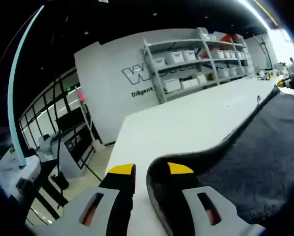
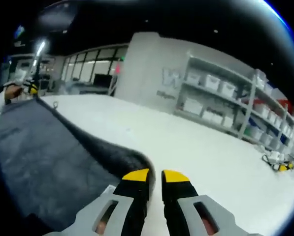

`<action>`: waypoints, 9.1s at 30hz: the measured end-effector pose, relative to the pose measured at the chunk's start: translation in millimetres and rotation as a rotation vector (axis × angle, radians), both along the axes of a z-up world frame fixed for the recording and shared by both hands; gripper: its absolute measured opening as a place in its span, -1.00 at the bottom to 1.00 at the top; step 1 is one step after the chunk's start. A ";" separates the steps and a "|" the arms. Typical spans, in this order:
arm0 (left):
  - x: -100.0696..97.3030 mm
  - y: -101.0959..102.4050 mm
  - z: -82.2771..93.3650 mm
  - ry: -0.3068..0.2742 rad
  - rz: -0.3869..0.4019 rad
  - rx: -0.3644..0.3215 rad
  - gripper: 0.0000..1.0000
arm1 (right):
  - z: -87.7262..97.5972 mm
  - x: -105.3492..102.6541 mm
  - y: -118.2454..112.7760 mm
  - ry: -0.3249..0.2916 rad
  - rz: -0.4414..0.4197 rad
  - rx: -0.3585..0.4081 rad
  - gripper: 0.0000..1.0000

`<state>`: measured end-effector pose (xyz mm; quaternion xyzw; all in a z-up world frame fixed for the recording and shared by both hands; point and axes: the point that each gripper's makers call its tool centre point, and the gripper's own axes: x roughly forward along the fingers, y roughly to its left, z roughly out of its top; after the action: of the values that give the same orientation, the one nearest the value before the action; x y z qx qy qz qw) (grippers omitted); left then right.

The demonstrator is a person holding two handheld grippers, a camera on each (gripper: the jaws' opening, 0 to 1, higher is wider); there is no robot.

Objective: Open the folded towel by lifting each exposed corner and separating the folded layers until the towel lies flat within the target outline without major curled edges

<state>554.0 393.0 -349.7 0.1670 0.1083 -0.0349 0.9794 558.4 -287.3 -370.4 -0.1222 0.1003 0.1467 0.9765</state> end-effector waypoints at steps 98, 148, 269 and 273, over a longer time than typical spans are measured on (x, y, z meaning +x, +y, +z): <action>29.2 -18.0 -52.6 0.203 -0.113 -0.084 -0.99 | -38.7 16.7 30.1 0.164 0.109 -0.095 -1.00; 17.2 -29.7 -43.6 0.180 -0.178 -0.112 -0.71 | -33.3 6.2 57.8 0.246 0.289 -0.001 -1.00; -28.4 -102.6 9.1 0.145 -0.435 -0.384 -0.28 | -1.1 -24.8 87.7 0.157 0.443 0.042 -0.48; -32.1 -96.3 27.2 0.096 -0.419 -0.388 -0.06 | 9.2 -29.5 89.8 0.147 0.420 0.051 -0.13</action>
<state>521.8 296.7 -322.5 -0.0065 0.1090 -0.2645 0.9582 528.9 -197.5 -361.2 -0.1046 0.1398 0.3581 0.9172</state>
